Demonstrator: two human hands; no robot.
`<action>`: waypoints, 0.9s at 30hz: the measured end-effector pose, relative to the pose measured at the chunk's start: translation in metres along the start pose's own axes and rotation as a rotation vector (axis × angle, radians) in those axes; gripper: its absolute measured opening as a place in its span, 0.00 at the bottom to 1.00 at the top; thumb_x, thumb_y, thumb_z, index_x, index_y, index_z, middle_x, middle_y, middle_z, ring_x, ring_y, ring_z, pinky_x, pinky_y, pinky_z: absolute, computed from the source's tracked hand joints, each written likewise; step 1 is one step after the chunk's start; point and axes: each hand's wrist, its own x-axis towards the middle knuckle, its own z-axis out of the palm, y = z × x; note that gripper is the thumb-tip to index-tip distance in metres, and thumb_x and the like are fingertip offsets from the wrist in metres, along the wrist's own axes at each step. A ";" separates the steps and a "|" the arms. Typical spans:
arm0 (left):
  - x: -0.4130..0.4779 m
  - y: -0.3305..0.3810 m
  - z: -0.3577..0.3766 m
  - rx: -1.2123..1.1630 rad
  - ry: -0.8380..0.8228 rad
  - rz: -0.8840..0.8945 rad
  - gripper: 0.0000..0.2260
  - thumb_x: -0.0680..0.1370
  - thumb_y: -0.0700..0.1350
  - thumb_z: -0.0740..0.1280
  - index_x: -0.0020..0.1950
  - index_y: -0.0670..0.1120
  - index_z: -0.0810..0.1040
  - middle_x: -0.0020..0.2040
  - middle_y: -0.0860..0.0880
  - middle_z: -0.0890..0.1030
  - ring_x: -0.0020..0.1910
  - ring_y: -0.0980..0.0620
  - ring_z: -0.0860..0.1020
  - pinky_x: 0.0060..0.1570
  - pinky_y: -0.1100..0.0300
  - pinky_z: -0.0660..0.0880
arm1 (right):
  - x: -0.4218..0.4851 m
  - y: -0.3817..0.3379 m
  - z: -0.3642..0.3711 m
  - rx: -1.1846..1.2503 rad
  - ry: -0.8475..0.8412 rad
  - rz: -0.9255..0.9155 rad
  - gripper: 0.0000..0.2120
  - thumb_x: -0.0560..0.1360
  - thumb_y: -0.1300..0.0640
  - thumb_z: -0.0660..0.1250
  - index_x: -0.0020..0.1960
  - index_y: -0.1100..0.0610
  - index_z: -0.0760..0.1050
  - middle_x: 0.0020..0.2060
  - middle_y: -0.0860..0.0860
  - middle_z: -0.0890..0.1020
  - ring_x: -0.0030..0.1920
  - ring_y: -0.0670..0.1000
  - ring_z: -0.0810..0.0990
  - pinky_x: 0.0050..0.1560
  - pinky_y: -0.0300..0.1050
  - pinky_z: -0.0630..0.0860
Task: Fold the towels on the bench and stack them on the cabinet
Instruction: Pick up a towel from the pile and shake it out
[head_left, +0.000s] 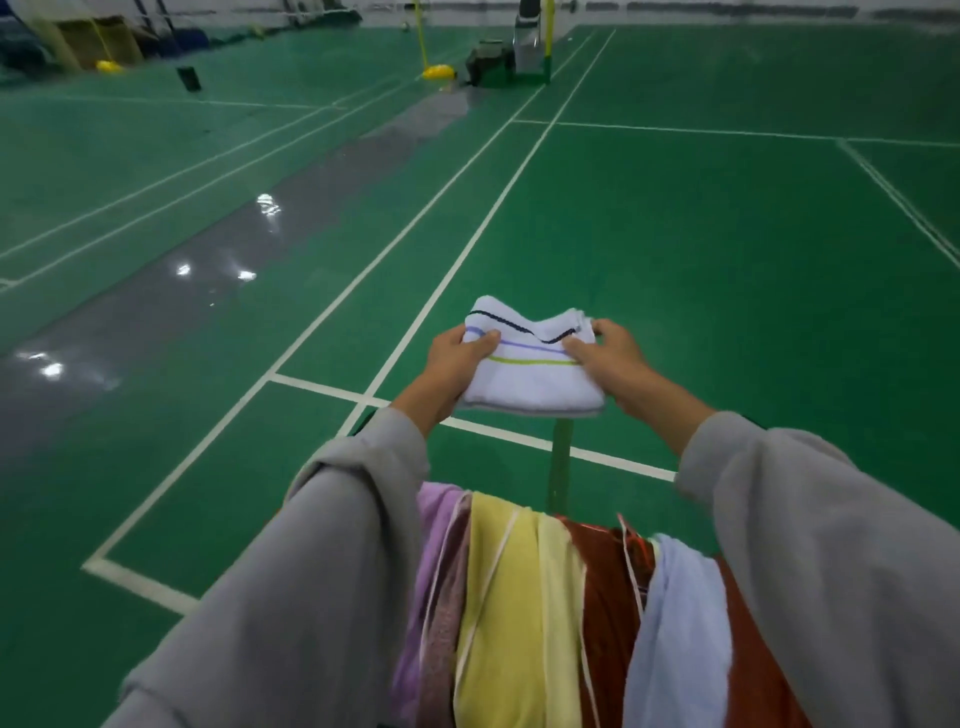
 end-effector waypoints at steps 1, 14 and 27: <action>0.002 0.022 -0.012 -0.018 0.024 0.002 0.08 0.80 0.46 0.71 0.56 0.43 0.81 0.52 0.44 0.85 0.50 0.45 0.84 0.42 0.56 0.82 | 0.004 -0.028 0.001 0.004 -0.007 -0.008 0.06 0.79 0.58 0.69 0.56 0.53 0.75 0.46 0.50 0.80 0.45 0.51 0.79 0.41 0.43 0.74; -0.056 0.346 -0.164 -0.039 0.320 0.036 0.07 0.80 0.44 0.71 0.57 0.43 0.80 0.48 0.47 0.84 0.41 0.53 0.82 0.35 0.64 0.78 | 0.019 -0.409 -0.007 -0.065 -0.260 -0.157 0.04 0.76 0.59 0.71 0.50 0.57 0.80 0.44 0.54 0.83 0.41 0.53 0.80 0.40 0.44 0.74; -0.195 0.522 -0.341 -0.010 0.813 0.170 0.08 0.77 0.44 0.73 0.54 0.43 0.82 0.53 0.43 0.85 0.48 0.46 0.83 0.52 0.54 0.81 | -0.050 -0.677 0.087 0.021 -0.604 -0.468 0.12 0.72 0.60 0.75 0.51 0.67 0.82 0.44 0.59 0.83 0.42 0.53 0.79 0.42 0.44 0.72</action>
